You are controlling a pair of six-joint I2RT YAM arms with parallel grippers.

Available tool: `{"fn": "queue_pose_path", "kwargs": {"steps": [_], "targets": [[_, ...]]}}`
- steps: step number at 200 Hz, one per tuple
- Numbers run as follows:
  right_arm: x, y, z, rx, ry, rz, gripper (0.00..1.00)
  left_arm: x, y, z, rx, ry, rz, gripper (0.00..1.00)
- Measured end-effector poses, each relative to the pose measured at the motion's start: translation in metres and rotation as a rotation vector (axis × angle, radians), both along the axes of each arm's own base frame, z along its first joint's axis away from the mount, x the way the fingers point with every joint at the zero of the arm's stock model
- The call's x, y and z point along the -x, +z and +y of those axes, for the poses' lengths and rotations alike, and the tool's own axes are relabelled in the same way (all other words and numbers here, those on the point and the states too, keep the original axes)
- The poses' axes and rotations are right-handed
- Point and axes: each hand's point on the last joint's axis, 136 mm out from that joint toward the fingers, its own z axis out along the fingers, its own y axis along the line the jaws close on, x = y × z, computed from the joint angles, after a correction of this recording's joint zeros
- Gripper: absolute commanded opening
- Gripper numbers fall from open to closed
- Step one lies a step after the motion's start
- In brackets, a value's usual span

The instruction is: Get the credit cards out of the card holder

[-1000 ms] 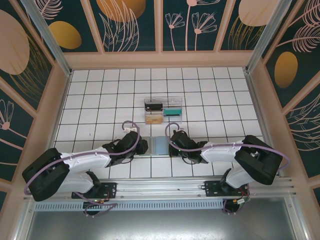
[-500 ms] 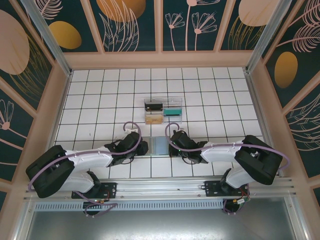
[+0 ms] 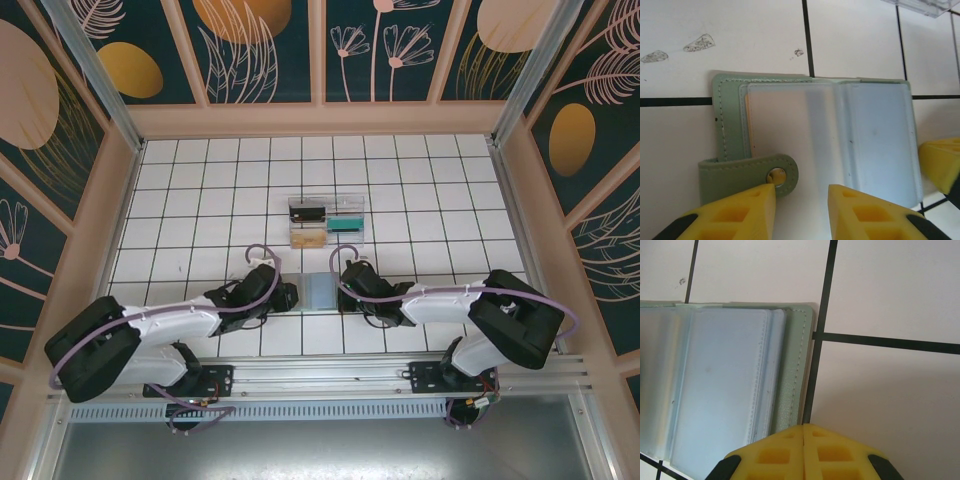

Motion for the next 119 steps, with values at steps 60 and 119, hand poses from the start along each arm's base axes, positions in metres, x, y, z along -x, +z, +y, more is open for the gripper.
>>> {"fn": "queue_pose_path", "kwargs": {"steps": [60,119], "targets": [[0.000,0.000,0.001,0.000,0.001,0.000,0.08,0.009,-0.008,0.009,-0.007,0.003,0.021,0.35],[-0.001,0.000,0.001,0.000,0.001,0.000,0.08,0.010,-0.016,0.009,-0.022,-0.001,0.038,0.34]]}}
